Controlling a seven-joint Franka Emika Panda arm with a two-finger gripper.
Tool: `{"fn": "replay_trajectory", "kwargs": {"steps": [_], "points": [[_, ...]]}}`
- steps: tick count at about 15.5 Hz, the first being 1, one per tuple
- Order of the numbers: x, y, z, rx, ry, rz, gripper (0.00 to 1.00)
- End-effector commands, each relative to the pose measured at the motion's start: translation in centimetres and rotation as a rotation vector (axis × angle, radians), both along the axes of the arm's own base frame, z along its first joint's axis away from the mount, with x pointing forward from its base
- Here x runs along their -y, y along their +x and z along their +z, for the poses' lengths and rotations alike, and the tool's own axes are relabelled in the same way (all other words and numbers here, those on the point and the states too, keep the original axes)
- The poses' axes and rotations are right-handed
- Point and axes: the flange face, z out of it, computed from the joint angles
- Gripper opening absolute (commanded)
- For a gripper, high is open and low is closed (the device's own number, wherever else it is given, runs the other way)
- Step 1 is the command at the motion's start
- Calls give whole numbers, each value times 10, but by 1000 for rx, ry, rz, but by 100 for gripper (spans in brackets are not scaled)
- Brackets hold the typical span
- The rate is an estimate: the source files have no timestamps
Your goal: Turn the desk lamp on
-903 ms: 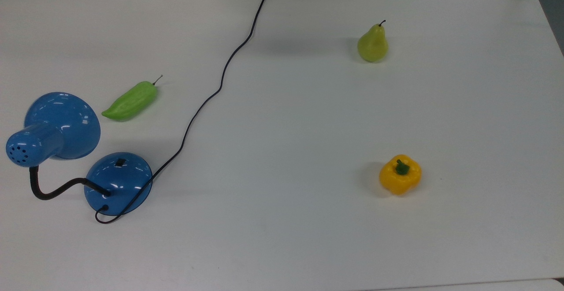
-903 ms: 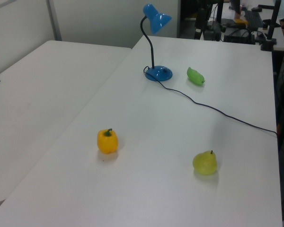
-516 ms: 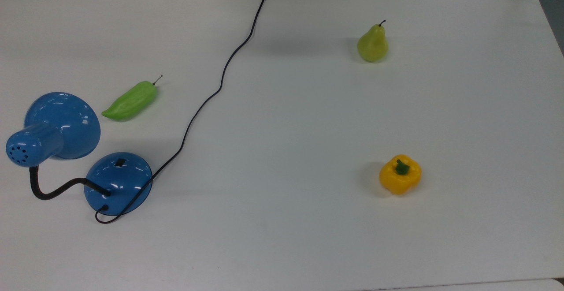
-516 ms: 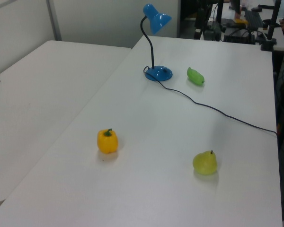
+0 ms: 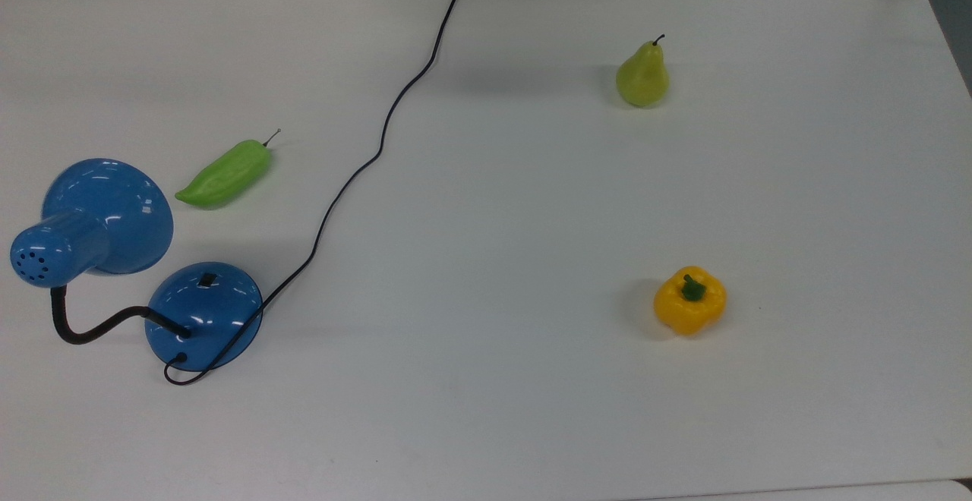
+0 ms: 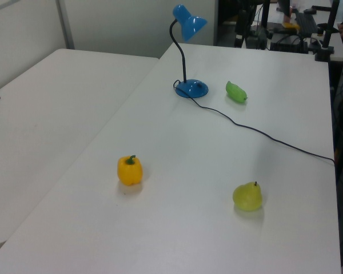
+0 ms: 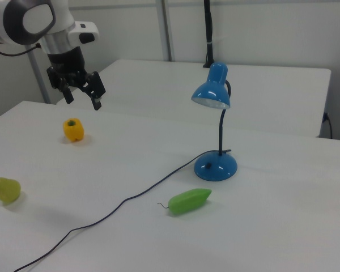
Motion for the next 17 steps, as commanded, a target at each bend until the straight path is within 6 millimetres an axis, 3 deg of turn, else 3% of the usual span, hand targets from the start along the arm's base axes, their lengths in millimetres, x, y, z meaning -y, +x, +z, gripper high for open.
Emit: {"fn": "replay_trajectory", "kwargs": {"steps": [1,2,3,8,12,17], "points": [[3,0,-1,1,15,-11,100],[6,1,-1,1,17,-17,100],[6,1,-1,1,17,-17,93],[6,1,-1,2,20,-16,35],[7,2,-3,2,21,-16,1],[6,2,-4,-6,21,-18,0]]}}
